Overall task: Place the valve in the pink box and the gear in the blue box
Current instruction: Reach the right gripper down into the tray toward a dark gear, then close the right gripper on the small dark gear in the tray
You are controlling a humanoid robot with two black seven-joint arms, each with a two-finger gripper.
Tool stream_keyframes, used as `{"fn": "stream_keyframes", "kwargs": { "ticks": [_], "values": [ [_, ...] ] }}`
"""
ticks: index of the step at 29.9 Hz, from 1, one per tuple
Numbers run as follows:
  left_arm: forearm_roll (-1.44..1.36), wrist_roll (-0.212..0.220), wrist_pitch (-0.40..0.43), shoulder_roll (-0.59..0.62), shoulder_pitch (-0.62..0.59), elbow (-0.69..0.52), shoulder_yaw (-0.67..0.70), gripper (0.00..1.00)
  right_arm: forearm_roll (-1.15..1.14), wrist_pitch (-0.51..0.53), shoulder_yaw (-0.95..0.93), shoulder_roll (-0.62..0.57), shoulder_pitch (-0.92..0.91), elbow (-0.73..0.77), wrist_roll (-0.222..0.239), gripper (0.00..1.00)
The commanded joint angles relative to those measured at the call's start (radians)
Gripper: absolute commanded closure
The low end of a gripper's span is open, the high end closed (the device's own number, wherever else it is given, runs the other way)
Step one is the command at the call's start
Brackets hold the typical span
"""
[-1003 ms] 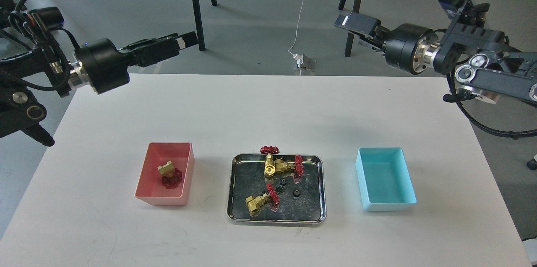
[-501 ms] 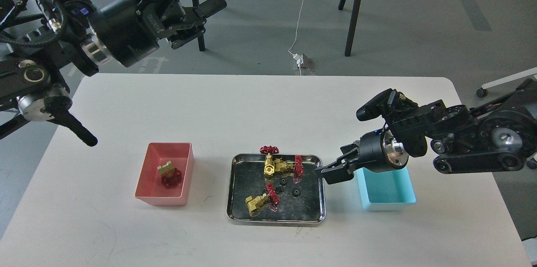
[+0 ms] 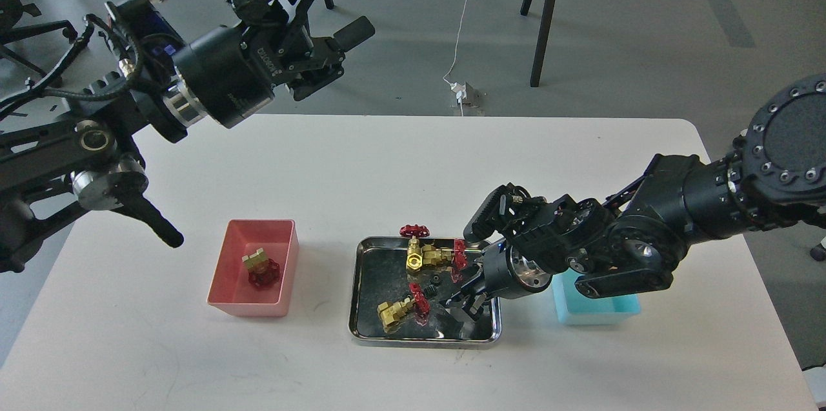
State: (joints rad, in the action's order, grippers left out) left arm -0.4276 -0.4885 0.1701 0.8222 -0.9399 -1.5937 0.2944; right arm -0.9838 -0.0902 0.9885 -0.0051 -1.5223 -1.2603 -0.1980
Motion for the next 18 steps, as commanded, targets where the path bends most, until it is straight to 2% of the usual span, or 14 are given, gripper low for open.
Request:
{"fn": "stream_keyframes", "kwargs": {
  "ticks": [1, 7, 18],
  "values": [
    [-0.002, 0.000, 0.002, 0.000, 0.039, 0.001, 0.023, 0.07, 0.002, -0.003, 0.002, 0.005, 0.016, 0.019, 0.003, 0.41],
    [-0.002, 0.000, 0.002, -0.014, 0.044, 0.003, 0.023, 0.06, 0.004, -0.003, 0.009, 0.005, 0.036, 0.058, 0.028, 0.43],
    [-0.003, 0.000, 0.002, -0.028, 0.050, 0.006, 0.023, 0.06, 0.069, -0.011, 0.013, 0.005, 0.087, 0.079, 0.028, 0.43]
  ]
}}
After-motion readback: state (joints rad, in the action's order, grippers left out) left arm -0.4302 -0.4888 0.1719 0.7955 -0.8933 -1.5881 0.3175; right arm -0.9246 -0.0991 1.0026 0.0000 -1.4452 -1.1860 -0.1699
